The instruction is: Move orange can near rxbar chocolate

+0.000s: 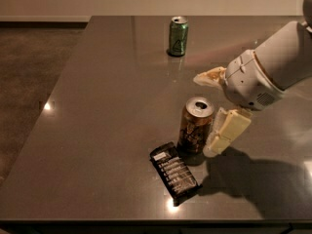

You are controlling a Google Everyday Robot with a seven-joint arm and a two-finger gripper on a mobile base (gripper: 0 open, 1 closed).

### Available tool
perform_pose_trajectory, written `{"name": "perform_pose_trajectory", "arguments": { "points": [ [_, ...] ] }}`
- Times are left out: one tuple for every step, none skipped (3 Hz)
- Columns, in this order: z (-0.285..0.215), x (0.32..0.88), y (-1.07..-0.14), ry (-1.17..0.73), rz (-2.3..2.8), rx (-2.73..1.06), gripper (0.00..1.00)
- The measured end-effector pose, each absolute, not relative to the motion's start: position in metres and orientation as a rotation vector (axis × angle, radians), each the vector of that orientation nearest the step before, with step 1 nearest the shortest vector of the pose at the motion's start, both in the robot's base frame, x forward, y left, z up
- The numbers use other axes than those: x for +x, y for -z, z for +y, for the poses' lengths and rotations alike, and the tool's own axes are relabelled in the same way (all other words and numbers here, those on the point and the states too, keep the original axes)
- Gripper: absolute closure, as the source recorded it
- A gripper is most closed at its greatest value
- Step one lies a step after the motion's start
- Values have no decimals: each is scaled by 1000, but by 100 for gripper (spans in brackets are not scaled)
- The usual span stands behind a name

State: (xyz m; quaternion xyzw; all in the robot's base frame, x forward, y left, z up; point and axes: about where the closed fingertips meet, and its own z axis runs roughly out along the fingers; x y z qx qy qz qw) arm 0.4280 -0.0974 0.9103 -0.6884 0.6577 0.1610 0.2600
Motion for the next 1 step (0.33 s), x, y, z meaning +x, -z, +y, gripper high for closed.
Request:
{"name": "perform_pose_trajectory", "arguments": {
  "points": [
    [-97,428,-910,-436,1781,-1865,0]
  ]
}}
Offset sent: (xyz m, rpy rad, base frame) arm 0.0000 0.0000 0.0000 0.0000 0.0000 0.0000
